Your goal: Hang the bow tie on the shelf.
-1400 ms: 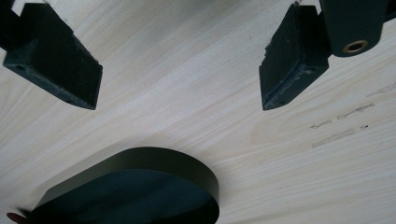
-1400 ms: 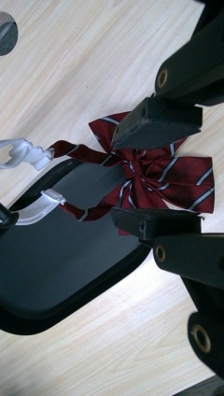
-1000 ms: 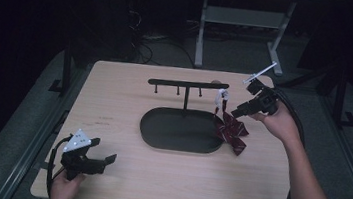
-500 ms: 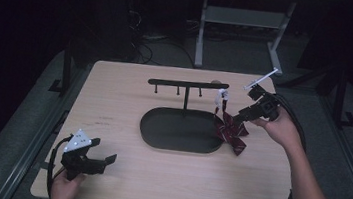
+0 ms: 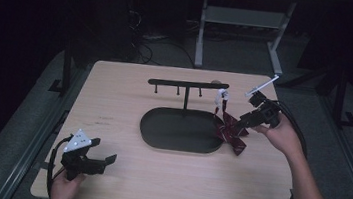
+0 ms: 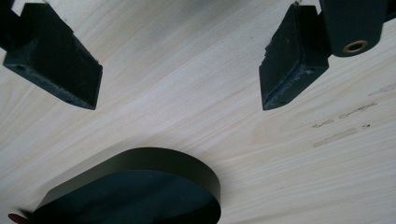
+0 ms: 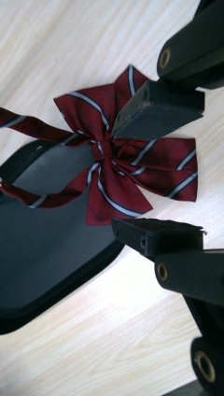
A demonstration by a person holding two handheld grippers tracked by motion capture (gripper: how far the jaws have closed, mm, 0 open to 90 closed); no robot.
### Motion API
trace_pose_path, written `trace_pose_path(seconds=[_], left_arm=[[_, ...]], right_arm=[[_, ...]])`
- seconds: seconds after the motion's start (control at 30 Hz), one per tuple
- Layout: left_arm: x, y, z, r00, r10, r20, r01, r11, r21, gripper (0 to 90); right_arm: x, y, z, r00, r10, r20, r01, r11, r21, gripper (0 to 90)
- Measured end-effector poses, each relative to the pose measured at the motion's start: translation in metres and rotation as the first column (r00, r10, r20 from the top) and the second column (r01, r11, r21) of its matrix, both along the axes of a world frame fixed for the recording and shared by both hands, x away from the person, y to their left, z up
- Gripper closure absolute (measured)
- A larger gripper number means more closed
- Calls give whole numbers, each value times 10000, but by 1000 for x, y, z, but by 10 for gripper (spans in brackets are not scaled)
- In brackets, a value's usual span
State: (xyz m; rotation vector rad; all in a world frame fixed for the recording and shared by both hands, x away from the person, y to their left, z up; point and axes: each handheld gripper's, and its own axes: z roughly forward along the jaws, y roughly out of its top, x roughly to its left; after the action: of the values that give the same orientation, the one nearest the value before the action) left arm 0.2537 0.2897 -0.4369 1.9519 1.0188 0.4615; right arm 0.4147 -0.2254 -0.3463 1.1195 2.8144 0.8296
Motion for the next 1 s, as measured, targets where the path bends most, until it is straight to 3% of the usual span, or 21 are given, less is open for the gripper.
trace_pose_path(seconds=[1.0], left_arm=[[0, -1, 0, 10000, 4, -30, -4, 10000, 8, 131]], right_arm=[[-26, -12, -31, 9994, 23, -343, -14, 9996, 267, 470]])
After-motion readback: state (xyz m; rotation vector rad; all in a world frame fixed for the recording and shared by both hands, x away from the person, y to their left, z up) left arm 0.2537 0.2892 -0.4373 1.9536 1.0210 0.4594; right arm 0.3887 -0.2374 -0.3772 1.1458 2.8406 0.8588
